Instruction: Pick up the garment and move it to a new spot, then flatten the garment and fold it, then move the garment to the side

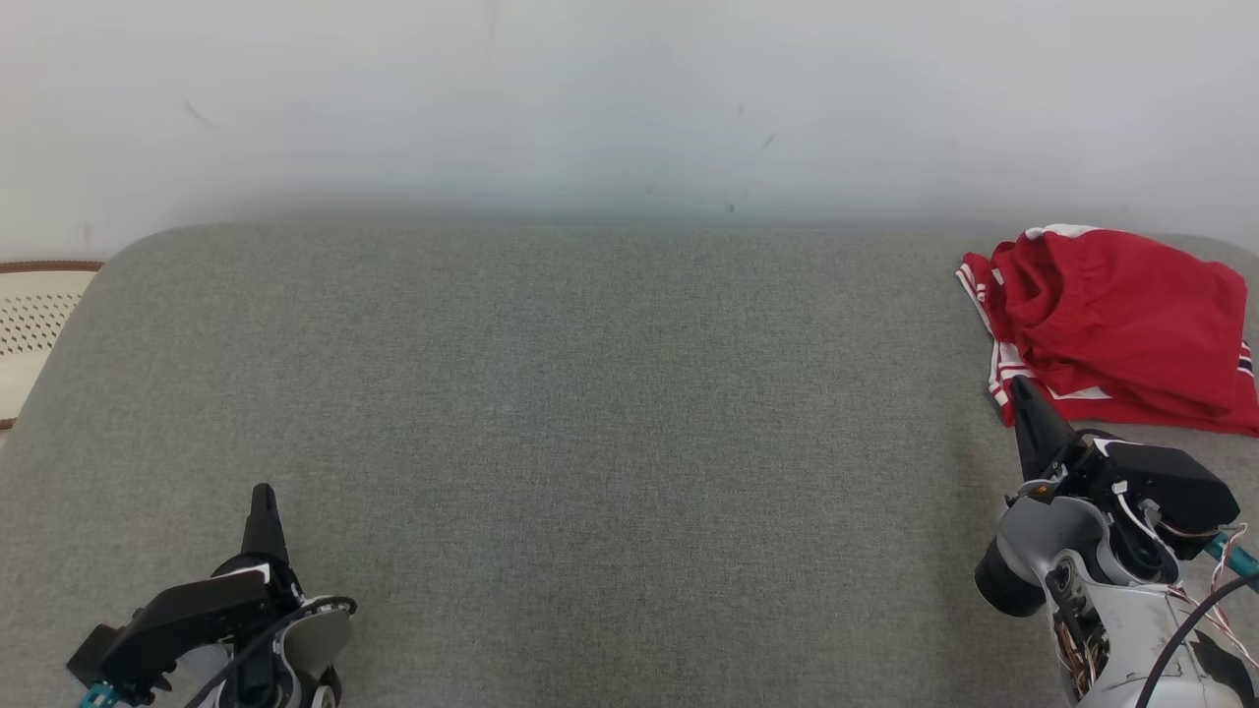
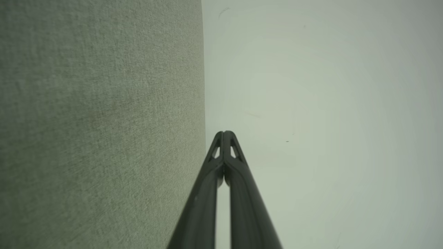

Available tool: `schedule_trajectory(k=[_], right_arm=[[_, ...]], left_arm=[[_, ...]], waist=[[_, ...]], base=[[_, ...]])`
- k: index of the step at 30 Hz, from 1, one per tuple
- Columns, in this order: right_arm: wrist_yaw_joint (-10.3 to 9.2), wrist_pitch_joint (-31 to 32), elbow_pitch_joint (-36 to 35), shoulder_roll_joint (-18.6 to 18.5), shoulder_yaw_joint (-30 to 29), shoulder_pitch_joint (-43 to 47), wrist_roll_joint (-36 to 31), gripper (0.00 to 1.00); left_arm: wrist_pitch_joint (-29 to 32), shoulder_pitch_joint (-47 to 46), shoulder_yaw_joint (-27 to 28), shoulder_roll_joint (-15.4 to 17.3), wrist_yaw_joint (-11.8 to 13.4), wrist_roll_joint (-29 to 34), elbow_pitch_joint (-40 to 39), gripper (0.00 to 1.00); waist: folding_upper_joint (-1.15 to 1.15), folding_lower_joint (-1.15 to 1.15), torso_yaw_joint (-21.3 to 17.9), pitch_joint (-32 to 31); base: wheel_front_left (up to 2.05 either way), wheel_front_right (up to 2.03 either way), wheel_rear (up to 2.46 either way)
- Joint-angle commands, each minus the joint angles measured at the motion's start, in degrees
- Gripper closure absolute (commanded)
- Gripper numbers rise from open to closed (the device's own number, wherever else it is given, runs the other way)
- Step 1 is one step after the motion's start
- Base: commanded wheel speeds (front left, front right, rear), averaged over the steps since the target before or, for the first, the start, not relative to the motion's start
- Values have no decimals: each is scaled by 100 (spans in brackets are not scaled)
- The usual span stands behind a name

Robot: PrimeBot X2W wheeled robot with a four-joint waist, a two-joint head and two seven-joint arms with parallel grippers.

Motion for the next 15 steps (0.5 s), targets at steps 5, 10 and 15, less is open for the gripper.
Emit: schedule_trajectory(k=[5,10,15], right_arm=[[2,36,12,-15,2,-20,14,100],[2,36,12,-15,0,-20,14,100],[2,36,12,-15,1,-20,14,100]], left_arm=[[28,-6,9,-5,-17,-15,13,100],[28,-6,8,-5,-17,-15,12,100],[28,-6,8,-5,-17,-16,12,100]], waist=[[0,0,0,0],[0,0,0,0],[0,0,0,0]], base=[[0,0,0],[0,0,0],[0,0,0]])
